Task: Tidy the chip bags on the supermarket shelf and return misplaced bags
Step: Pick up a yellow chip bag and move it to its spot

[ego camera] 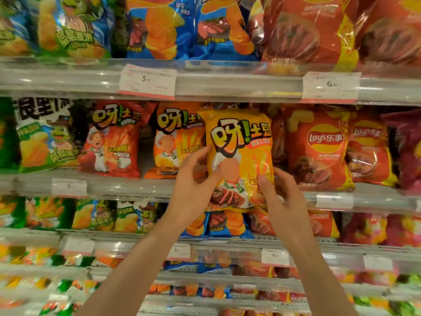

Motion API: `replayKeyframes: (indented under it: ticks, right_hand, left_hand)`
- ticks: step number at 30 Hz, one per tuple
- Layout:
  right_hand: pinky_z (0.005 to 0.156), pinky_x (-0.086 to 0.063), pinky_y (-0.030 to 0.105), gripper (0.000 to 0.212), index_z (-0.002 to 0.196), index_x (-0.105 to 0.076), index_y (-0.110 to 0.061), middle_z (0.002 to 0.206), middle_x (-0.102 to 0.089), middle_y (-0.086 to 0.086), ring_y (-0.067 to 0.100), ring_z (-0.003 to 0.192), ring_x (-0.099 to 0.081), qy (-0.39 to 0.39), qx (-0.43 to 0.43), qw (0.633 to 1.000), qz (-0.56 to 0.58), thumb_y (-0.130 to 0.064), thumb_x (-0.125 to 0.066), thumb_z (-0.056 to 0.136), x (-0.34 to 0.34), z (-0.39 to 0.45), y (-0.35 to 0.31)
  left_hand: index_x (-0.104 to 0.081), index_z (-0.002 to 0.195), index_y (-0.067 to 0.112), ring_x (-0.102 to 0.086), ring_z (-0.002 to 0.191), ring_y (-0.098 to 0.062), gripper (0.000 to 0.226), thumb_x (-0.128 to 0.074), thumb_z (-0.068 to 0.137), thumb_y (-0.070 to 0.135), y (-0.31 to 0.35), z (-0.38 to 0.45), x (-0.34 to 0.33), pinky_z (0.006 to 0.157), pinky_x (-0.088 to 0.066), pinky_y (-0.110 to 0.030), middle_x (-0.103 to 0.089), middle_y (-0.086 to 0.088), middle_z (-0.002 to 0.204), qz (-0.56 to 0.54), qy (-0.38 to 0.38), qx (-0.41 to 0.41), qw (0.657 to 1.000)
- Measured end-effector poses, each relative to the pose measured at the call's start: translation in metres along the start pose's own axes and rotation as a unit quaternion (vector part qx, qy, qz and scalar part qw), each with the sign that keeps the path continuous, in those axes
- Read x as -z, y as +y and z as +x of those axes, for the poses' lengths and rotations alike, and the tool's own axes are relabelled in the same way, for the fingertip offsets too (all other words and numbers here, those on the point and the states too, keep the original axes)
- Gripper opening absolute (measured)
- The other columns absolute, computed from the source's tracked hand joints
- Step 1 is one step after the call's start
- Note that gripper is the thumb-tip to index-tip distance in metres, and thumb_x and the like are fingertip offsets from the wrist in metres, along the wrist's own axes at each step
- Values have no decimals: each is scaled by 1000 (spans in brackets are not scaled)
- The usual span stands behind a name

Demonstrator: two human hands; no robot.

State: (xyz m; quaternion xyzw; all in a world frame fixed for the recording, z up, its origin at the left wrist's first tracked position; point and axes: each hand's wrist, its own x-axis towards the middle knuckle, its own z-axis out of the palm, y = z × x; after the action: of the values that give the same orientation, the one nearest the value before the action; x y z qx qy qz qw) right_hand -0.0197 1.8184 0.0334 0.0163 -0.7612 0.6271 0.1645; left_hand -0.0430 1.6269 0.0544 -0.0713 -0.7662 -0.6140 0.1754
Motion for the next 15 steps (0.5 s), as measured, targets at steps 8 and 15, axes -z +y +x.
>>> replayKeyframes:
  ticks: [8, 15]
  right_hand:
    - [65, -53, 11, 37, 133, -56, -25, 105, -72, -12, -8, 79, -71, 7, 0, 1000, -24, -37, -60, 98, -52, -59, -30]
    - [85, -57, 25, 53, 134, -55, -29, 112, -71, -13, -3, 97, -69, 6, 16, 999, -45, -55, -60, 88, -159, -141, -64]
  left_hand:
    - [-52, 139, 36, -54, 112, 11, 57, -74, 86, 43, -6, -37, 70, 91, -48, -8, -54, 19, 132, -28, -15, 7, 999]
    - [-50, 136, 45, -54, 120, 3, 70, -69, 73, 72, -22, -84, 211, 102, -49, -29, -56, 21, 134, -8, -31, -18, 999]
